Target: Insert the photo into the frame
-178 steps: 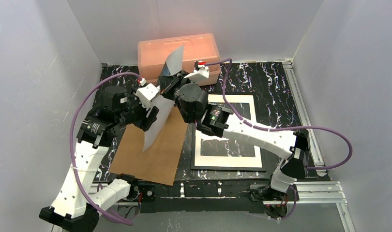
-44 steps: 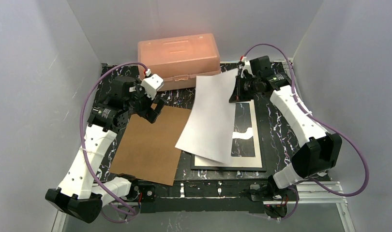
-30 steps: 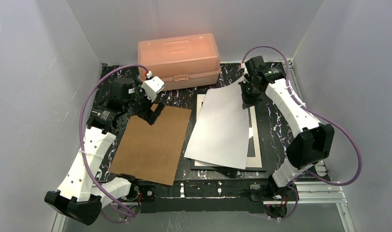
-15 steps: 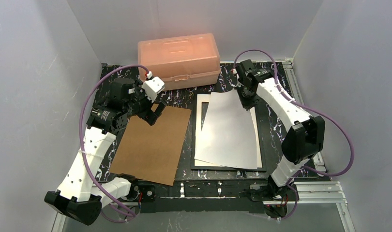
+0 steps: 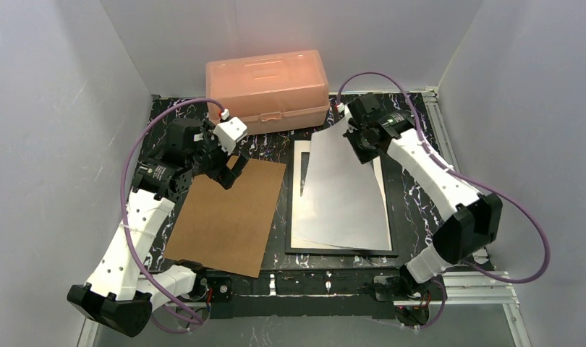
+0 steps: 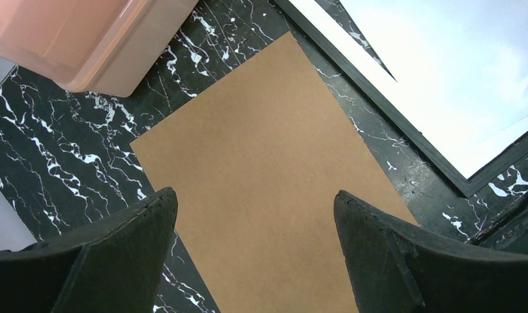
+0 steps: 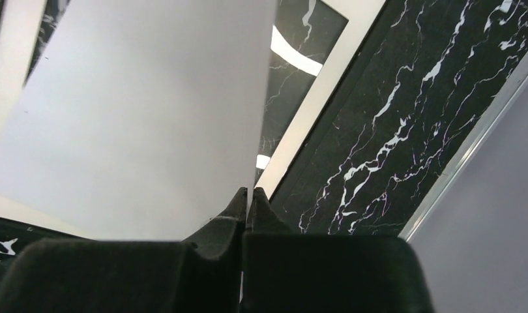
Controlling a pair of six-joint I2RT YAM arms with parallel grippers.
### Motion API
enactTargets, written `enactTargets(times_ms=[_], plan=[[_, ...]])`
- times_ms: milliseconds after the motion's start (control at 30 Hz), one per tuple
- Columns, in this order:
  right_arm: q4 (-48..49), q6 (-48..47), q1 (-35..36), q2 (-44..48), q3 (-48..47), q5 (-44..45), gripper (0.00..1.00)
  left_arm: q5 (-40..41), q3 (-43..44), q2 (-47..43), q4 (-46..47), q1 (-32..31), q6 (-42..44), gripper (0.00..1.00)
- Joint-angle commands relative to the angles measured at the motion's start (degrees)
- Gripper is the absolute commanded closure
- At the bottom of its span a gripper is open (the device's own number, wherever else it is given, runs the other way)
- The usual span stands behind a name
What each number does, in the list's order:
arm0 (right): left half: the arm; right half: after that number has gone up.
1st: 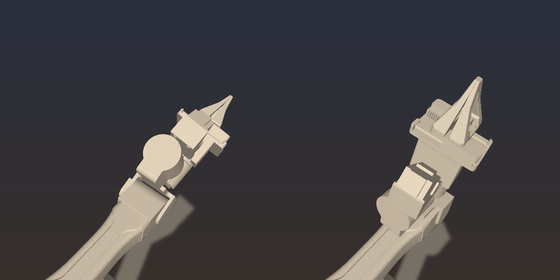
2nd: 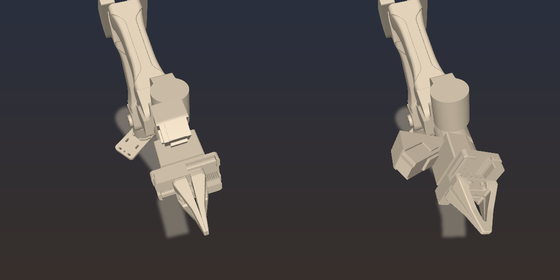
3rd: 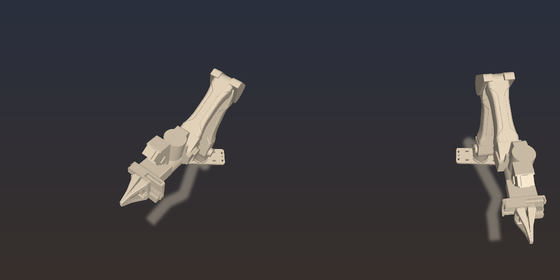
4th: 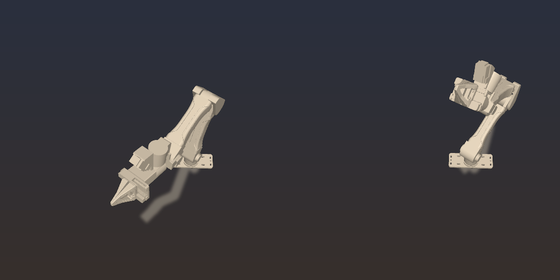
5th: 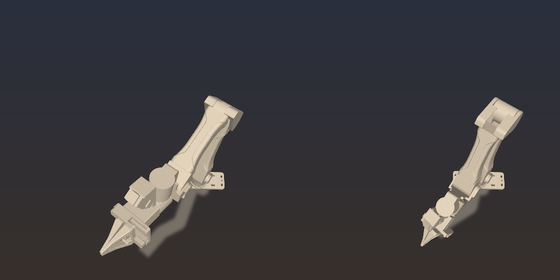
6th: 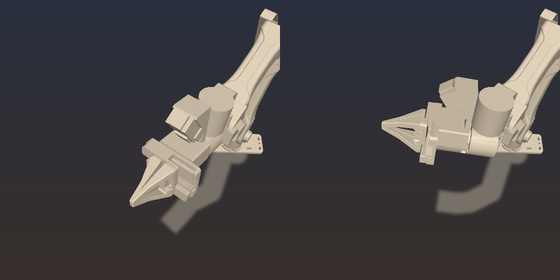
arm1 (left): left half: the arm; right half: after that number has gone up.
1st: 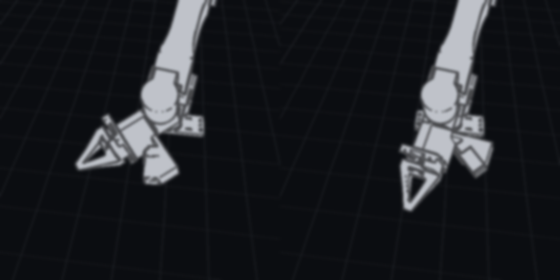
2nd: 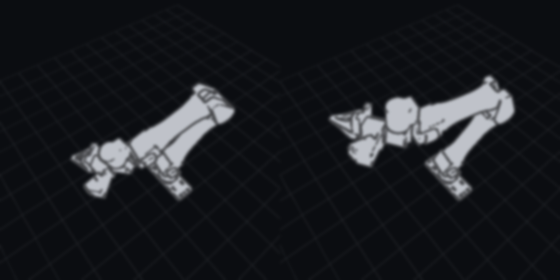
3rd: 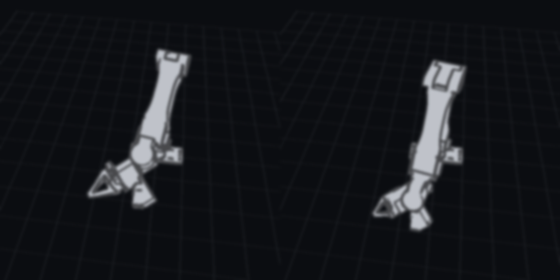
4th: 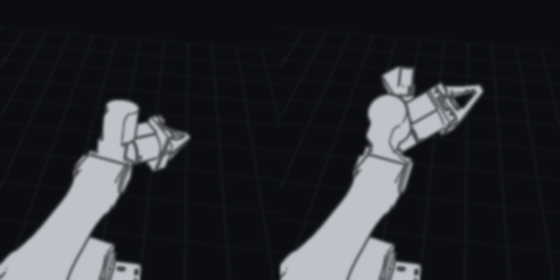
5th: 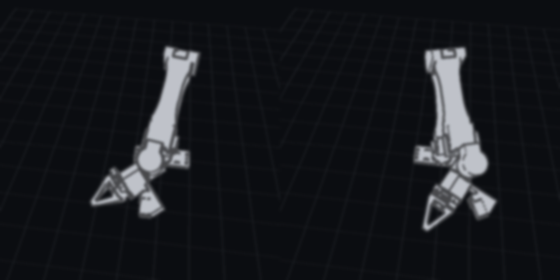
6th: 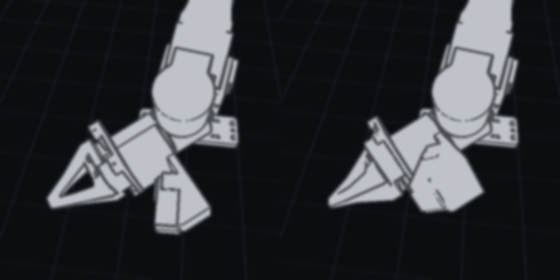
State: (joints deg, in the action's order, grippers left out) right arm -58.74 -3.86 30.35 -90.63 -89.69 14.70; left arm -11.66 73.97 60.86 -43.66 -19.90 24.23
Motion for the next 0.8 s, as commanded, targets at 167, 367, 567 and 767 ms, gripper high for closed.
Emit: enactTargets(times_ms=[167, 367, 567, 767], plan=[[5.9, -1.9, -0.3, 8.6, 2.8, -9.0, 0.99, -1.3, -0.1, -1.1, 0.0, -0.1, -0.2, 0.13], [7.3, -2.5, -0.3, 8.0, 4.1, -9.3, 0.99, -1.3, -0.1, -1.3, -0.1, -0.1, -0.2, 0.13], [8.1, -4.2, -0.4, 4.3, 4.2, -8.8, 0.99, -1.0, 0.1, -1.7, -0.3, -0.1, -0.3, 0.13], [9.8, -5.8, -0.6, 4.8, 2.1, -11.3, 0.99, -0.3, 0.0, -1.6, -0.6, -0.1, 0.1, 0.13]])
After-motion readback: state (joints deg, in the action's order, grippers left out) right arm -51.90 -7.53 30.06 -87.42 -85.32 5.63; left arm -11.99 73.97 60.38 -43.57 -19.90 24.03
